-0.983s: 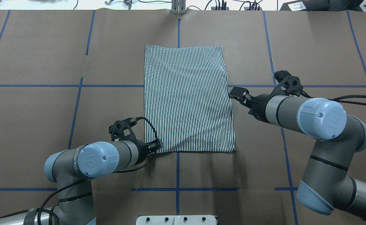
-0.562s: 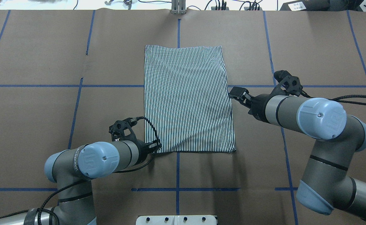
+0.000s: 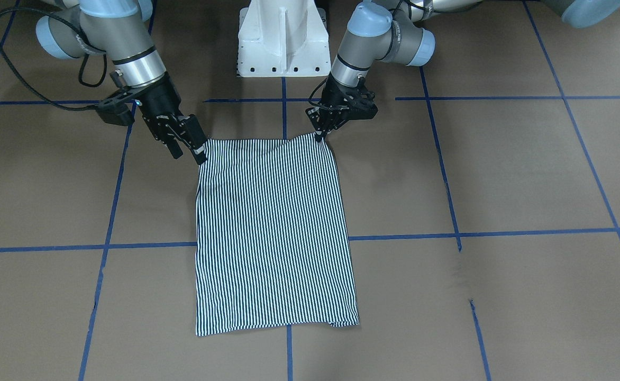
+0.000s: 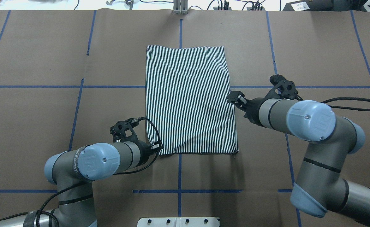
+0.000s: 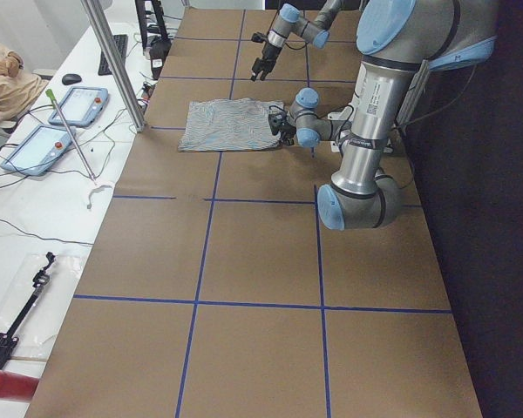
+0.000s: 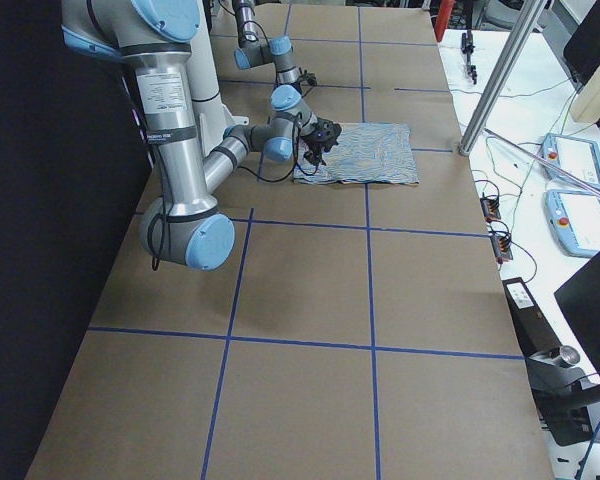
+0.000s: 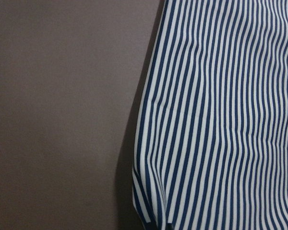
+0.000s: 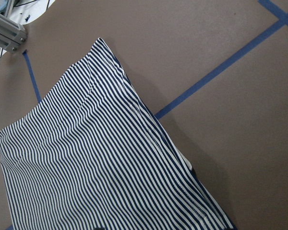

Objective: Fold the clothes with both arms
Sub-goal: 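Move the right gripper to the shirt's near corner beside the left gripper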

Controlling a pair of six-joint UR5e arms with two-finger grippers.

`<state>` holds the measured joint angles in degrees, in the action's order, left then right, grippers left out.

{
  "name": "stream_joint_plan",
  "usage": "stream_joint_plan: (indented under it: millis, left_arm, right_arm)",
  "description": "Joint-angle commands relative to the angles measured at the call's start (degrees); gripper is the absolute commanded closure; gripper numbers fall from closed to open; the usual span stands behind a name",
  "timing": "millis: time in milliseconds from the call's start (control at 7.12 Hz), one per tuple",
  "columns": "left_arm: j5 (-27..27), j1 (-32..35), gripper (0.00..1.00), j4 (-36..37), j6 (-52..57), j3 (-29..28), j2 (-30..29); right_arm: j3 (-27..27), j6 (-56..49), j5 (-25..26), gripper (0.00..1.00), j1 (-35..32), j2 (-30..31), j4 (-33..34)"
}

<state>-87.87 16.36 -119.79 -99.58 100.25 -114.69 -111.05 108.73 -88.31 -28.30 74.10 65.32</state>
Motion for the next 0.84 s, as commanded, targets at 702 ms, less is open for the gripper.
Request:
stream_joint_plan:
  millis: [702]
  left_arm:
    - [-0.1, 0.1, 1.0, -0.2, 0.0, 0.4, -0.5]
  right_arm:
    - [11.4, 1.6, 0.2, 0.21, 6.4, -14.1, 20.2]
